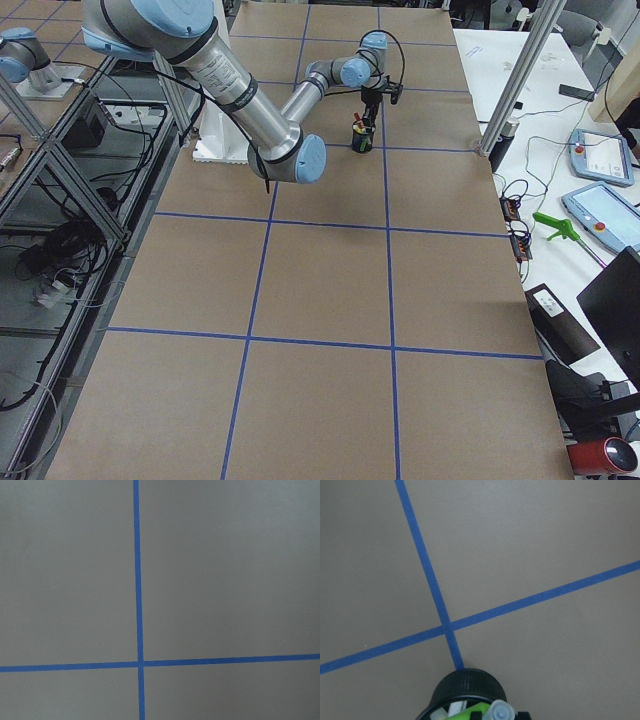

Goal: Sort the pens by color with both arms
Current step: 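Close the right gripper on the blue pen inside the cup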

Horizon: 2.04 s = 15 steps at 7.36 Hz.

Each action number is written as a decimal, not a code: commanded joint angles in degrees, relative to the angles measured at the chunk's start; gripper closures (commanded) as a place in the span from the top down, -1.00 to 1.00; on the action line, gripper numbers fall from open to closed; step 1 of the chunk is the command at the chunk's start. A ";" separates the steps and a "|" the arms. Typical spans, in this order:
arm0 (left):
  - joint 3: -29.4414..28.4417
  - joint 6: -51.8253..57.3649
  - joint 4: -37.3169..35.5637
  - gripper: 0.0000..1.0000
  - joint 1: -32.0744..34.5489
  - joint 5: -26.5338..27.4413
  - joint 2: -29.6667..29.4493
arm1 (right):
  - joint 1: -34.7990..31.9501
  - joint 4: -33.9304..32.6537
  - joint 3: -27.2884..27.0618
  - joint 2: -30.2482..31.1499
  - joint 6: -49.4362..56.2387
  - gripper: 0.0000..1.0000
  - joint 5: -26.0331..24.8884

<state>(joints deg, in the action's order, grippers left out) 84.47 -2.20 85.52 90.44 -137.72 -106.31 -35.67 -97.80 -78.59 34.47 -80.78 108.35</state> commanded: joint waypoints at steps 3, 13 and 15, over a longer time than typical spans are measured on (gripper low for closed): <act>0.00 0.00 0.00 1.00 0.00 0.00 -0.04 | -0.28 -0.20 0.37 -0.10 0.45 -0.32 -0.16; 3.67 -8.59 -0.61 1.00 -1.40 -0.62 -0.83 | -0.19 -0.11 0.45 -0.54 0.28 -0.55 -0.33; 5.70 -13.60 -0.44 1.00 -2.71 -0.88 -0.83 | -0.19 -0.11 0.54 -0.63 -0.07 -0.74 -0.25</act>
<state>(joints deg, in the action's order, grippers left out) 88.75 -12.76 85.02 88.74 -138.40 -107.13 -35.86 -97.91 -78.12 33.92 -80.63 108.08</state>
